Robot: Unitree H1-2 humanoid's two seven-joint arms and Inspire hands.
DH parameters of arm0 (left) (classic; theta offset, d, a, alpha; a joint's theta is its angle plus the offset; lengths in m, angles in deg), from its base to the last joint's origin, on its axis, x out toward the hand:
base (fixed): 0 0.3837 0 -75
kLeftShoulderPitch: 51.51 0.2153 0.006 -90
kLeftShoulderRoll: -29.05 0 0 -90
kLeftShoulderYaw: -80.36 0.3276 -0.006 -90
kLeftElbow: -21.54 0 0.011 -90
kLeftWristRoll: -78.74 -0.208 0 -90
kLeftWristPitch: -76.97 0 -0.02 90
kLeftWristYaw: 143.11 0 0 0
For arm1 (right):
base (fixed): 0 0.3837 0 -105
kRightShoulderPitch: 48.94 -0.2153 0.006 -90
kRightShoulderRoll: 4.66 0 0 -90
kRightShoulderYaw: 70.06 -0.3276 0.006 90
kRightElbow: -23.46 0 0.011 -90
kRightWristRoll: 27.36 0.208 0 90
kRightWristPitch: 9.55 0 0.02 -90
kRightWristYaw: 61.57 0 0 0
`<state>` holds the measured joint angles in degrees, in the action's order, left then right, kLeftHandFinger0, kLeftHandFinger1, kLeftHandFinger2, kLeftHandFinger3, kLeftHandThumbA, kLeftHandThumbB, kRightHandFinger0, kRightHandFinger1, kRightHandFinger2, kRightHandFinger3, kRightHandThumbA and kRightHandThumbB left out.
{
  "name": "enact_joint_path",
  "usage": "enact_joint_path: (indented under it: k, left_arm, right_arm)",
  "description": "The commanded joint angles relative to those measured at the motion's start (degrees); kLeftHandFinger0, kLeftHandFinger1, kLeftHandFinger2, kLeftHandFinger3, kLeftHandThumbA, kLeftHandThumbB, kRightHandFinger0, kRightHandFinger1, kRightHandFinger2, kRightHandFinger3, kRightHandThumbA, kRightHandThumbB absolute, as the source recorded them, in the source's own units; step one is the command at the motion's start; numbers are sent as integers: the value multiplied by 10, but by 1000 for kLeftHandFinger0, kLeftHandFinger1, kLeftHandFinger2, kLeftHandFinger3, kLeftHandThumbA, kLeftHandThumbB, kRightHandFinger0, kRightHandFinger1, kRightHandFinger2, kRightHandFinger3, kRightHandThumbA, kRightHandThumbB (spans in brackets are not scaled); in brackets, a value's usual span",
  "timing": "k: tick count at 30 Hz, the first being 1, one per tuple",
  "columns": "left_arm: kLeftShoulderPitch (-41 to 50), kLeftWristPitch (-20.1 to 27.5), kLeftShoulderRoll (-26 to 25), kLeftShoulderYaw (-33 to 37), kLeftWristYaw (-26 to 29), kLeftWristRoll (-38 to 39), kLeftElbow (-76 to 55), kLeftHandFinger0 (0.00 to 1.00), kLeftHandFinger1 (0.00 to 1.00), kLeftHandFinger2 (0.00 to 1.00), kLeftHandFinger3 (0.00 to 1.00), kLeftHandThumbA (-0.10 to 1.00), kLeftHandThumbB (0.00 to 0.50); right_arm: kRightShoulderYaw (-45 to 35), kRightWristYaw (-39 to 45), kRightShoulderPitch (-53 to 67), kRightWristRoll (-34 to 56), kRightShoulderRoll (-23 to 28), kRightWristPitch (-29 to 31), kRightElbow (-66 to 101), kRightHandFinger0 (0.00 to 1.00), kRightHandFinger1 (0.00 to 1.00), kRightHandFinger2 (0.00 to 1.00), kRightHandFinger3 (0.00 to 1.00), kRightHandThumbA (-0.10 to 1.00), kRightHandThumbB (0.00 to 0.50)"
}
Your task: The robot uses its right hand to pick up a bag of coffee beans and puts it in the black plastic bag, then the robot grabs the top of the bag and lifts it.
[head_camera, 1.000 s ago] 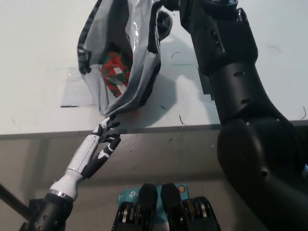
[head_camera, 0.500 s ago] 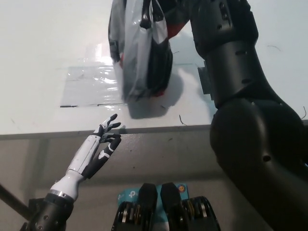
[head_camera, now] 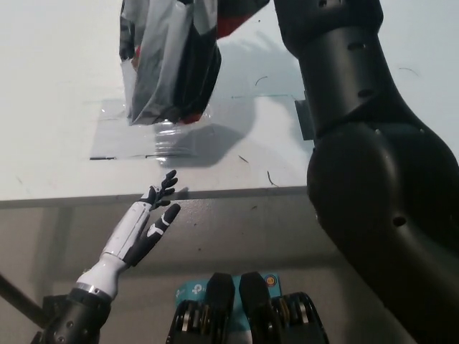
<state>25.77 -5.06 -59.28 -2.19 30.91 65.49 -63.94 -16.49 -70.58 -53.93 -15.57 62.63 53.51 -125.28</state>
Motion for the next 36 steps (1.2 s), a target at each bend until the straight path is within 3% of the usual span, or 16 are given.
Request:
enact_joint_path:
  k: [1,2,3,7,8,15,18,22,24,25,28,33,36]
  left_arm:
    - [-10,18,-25,17,-41,6,-29,911,916,1000,1000,1000,198]
    - [-18,5,-46,35,-98,42,-30,923,901,956,1000,1000,228]
    - [-23,-1,-59,46,-131,61,-31,898,866,912,1000,1000,211]
    - [-33,-21,-92,85,-210,95,-42,834,813,842,915,945,251]
    - [-35,-31,-97,92,-226,108,-48,833,815,843,912,960,273]
    - [-36,-95,-119,112,-297,203,-84,865,865,864,894,963,307]
    - [-37,-117,-121,117,-315,224,-90,874,884,892,907,943,327]
    - [-38,-121,-124,121,-322,222,-86,890,900,915,936,961,308]
    - [-40,-117,-125,124,-326,215,-81,900,906,921,940,965,298]
    - [-41,-115,-126,126,-328,211,-80,904,914,930,942,969,292]
    - [-42,-115,-124,129,-332,205,-77,917,933,949,959,964,300]
    - [-38,-122,-124,133,-335,192,-79,934,933,947,958,961,286]
    - [-36,-124,-120,136,-336,185,-81,942,936,949,950,954,273]
  right_arm:
    - [13,-1,-169,61,-2,58,12,0,241,821,1000,-100,95]
    - [14,-1,-173,63,-3,58,8,0,220,795,1000,-100,100]
    - [15,-1,-175,63,-4,58,7,0,194,760,1000,-100,100]
    - [21,-2,-173,62,-9,62,6,0,113,662,1000,-100,116]
    - [19,-3,-172,65,-9,62,3,0,109,656,1000,-100,114]
    - [18,-5,-165,70,-7,70,-14,0,117,721,1000,-100,104]
    - [18,-5,-166,70,-8,79,-24,0,130,733,1000,-100,109]
    - [18,-5,-166,74,-10,86,-35,0,142,730,1000,-100,100]
    - [17,-7,-165,78,-14,94,-42,0,144,728,933,-100,103]
    - [20,-6,-164,77,-15,97,-45,0,147,730,1000,-100,103]
    - [29,0,-153,70,-17,113,-53,0,138,714,1000,-100,93]
    - [30,23,-107,77,-13,148,-85,0,73,607,1000,-100,66]
    - [27,35,-78,85,-9,163,-102,0,81,656,1000,-100,62]
